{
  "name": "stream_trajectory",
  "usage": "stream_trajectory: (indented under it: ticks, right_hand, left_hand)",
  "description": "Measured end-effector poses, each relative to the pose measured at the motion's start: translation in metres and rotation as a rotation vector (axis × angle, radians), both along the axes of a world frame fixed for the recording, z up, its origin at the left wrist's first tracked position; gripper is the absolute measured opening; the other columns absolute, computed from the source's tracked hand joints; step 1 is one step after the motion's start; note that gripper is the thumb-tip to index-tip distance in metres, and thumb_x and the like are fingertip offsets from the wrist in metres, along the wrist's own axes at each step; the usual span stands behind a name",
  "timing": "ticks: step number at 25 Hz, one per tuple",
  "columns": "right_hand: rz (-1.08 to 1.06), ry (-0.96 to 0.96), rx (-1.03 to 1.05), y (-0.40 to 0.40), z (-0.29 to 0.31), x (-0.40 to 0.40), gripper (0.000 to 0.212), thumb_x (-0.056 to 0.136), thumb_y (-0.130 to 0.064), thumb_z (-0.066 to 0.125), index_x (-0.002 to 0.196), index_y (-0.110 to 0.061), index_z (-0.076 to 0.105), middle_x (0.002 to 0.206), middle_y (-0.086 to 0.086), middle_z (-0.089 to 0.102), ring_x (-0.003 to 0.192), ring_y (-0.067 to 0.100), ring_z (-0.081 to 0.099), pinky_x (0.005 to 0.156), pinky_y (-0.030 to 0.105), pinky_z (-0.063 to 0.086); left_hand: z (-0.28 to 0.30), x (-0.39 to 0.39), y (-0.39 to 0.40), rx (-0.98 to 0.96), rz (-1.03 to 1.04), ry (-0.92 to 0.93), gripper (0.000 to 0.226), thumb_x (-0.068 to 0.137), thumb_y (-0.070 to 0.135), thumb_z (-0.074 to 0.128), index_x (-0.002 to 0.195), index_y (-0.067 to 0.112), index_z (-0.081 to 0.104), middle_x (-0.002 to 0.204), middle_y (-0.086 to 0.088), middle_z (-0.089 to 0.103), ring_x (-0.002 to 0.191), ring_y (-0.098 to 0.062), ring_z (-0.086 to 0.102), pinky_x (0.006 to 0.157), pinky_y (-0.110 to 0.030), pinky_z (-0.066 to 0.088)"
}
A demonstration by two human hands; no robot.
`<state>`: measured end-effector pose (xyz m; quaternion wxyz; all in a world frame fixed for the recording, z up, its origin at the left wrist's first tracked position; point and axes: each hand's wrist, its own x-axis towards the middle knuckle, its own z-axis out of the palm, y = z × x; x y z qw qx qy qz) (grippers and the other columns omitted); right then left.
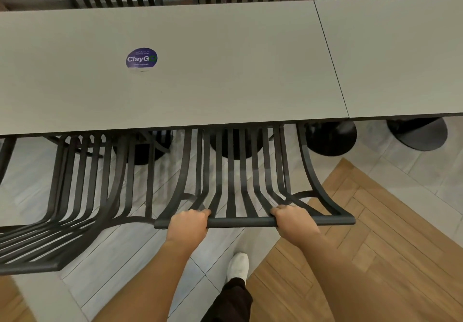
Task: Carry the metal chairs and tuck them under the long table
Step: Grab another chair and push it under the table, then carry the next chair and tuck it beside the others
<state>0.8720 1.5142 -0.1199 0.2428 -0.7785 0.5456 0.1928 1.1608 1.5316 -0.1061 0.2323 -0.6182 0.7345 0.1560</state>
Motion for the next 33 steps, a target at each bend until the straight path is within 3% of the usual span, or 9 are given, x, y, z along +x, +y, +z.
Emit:
stream_trajectory:
  ticks: [4,6,9,12,16,20,24,28,33]
  right_hand:
    - [-0.041,-0.015,0.047,-0.002,0.004,0.001,0.022,0.102,-0.027,0.057,0.123,-0.022,0.063,0.112,0.0,0.067,0.098,0.02,0.065,0.09,0.037,0.057]
    - [-0.084,-0.036,0.093,-0.002,0.012,0.002,0.027,0.099,-0.037,0.063,0.122,-0.023,0.064,0.111,-0.001,0.066,0.099,0.019,0.063,0.092,0.038,0.056]
    - [-0.187,-0.111,0.115,0.008,0.03,-0.007,0.039,0.094,-0.053,0.065,0.122,-0.025,0.064,0.108,-0.004,0.063,0.1,0.016,0.06,0.093,0.037,0.054]
    - [-0.316,-0.159,0.054,0.025,0.051,-0.028,0.046,0.097,-0.055,0.061,0.131,-0.025,0.061,0.121,-0.003,0.064,0.111,0.017,0.058,0.098,0.036,0.052]
    - [-0.518,-0.181,-0.052,0.052,0.075,-0.068,0.044,0.101,-0.043,0.059,0.14,-0.023,0.057,0.14,-0.002,0.058,0.125,0.022,0.056,0.102,0.04,0.05]
    - [-0.705,-0.098,-0.124,0.102,0.091,-0.113,0.044,0.104,-0.044,0.054,0.142,-0.022,0.055,0.141,0.002,0.059,0.121,0.025,0.06,0.095,0.04,0.054]
    - [-0.872,-0.029,-0.023,0.182,0.104,-0.16,0.039,0.106,-0.04,0.049,0.136,-0.017,0.061,0.12,0.009,0.07,0.109,0.03,0.065,0.09,0.043,0.055]
    - [-1.103,0.003,0.004,0.294,0.109,-0.202,0.038,0.105,-0.038,0.049,0.134,-0.017,0.063,0.122,0.011,0.069,0.111,0.032,0.064,0.087,0.039,0.054]
    - [-1.342,0.063,0.034,0.431,0.119,-0.24,0.033,0.104,-0.037,0.05,0.123,-0.016,0.067,0.117,0.009,0.07,0.107,0.032,0.065,0.087,0.043,0.056]
  left_hand:
    - [-0.001,-0.001,0.002,0.018,0.025,0.088,0.043,0.099,0.061,0.051,0.131,0.034,0.057,0.103,0.008,0.069,0.092,-0.015,0.066,0.075,-0.029,0.052]
    - [0.003,-0.001,0.003,0.052,0.036,0.136,0.067,0.09,0.08,0.045,0.138,0.034,0.052,0.117,0.009,0.067,0.101,-0.014,0.065,0.082,-0.029,0.052]
    - [0.018,-0.005,0.005,0.076,0.003,0.171,0.089,0.085,0.089,0.032,0.152,0.032,0.039,0.143,0.008,0.056,0.12,-0.016,0.06,0.095,-0.033,0.051]
    - [0.031,-0.032,0.003,0.087,-0.142,0.228,0.09,0.089,0.086,0.026,0.156,0.028,0.034,0.155,0.006,0.045,0.134,-0.016,0.05,0.106,-0.036,0.046]
    - [0.044,-0.097,0.005,0.025,-0.303,0.321,0.076,0.098,0.074,0.033,0.156,0.024,0.035,0.156,0.006,0.044,0.137,-0.015,0.046,0.109,-0.034,0.043]
    - [0.059,-0.168,0.016,-0.033,-0.529,0.399,0.06,0.105,0.054,0.039,0.156,0.024,0.037,0.161,0.004,0.037,0.145,-0.016,0.037,0.116,-0.036,0.037]
    - [0.063,-0.235,0.045,0.01,-0.806,0.374,0.051,0.106,0.053,0.037,0.145,0.023,0.051,0.143,0.003,0.055,0.131,-0.017,0.05,0.102,-0.036,0.048]
    - [0.07,-0.307,0.105,0.085,-1.034,0.282,0.049,0.106,0.054,0.034,0.131,0.021,0.059,0.12,0.0,0.067,0.107,-0.021,0.063,0.084,-0.04,0.055]
    - [0.08,-0.388,0.2,0.185,-1.243,0.234,0.049,0.106,0.054,0.035,0.129,0.019,0.061,0.115,-0.001,0.068,0.1,-0.021,0.065,0.081,-0.039,0.055]
